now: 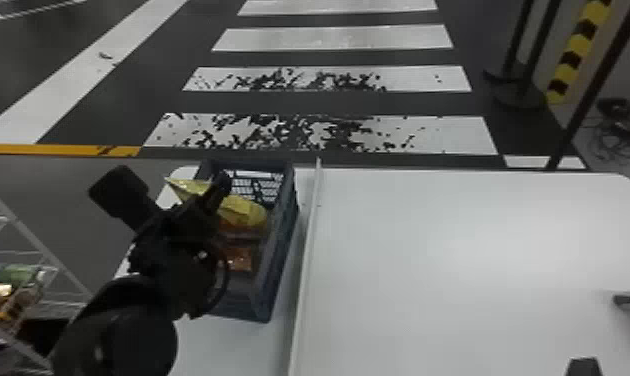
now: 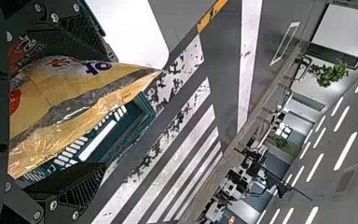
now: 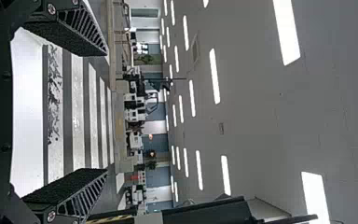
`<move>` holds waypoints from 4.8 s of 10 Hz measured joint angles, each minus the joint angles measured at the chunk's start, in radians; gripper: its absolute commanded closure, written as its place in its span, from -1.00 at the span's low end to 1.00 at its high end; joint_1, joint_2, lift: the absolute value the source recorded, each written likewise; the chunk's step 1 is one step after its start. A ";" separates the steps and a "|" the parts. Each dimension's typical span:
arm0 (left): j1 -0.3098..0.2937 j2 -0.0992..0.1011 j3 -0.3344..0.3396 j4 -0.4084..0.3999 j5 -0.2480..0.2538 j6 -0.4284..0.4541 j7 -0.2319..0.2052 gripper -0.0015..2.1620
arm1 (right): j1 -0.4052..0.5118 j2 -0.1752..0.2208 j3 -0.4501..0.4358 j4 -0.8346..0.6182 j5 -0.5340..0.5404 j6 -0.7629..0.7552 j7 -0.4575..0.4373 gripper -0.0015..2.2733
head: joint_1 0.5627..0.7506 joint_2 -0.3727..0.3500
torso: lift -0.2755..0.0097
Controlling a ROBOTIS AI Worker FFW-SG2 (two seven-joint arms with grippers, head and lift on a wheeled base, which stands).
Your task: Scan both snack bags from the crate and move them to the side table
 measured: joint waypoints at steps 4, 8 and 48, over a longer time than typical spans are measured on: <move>-0.013 -0.015 -0.011 0.023 -0.017 -0.013 0.031 0.71 | -0.002 0.000 0.003 0.020 -0.004 -0.030 0.000 -0.91 | 0.41 0.31 | 0.26; 0.008 -0.015 -0.012 0.013 -0.024 -0.047 0.065 0.87 | -0.009 0.001 0.009 0.024 -0.013 -0.043 0.000 -0.91 | 0.41 0.35 | 0.26; -0.336 -0.035 -0.658 -0.046 -0.388 0.731 -0.393 0.86 | -0.066 0.014 -0.033 0.054 -0.065 -0.052 -0.022 -0.91 | 0.41 -0.94 | 0.26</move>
